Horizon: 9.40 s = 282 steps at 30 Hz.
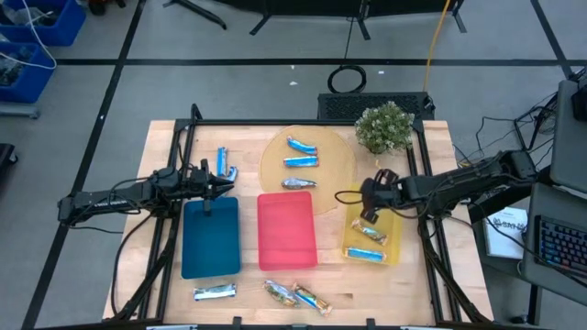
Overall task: Pick and place Granola Bars by type
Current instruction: Adjust the yellow bin, then put the left yellow granola bar into the yellow bin, then put the yellow granola bar into the yellow bin
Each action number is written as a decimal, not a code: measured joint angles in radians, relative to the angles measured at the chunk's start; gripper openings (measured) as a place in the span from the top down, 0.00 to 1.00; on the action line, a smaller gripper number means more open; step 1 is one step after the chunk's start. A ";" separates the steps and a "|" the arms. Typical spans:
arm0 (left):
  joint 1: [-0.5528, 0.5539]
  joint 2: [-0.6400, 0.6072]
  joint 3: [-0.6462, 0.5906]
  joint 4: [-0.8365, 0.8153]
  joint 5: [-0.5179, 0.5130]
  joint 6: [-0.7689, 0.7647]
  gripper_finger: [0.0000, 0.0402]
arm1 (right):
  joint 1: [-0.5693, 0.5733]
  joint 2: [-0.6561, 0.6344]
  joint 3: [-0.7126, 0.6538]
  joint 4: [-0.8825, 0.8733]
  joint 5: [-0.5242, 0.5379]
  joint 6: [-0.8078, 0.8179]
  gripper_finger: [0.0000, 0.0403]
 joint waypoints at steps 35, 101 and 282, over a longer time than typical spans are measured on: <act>0.000 0.000 0.000 0.000 0.000 0.000 0.84 | 0.056 0.184 0.000 0.504 -0.492 -0.255 1.00; -0.703 1.695 1.483 -0.719 -0.009 0.232 0.84 | 0.422 -1.026 -0.567 0.718 0.267 -0.447 1.00; -0.463 1.887 1.590 -0.404 0.147 0.537 0.60 | 0.421 -1.004 -0.568 0.796 0.424 -0.518 1.00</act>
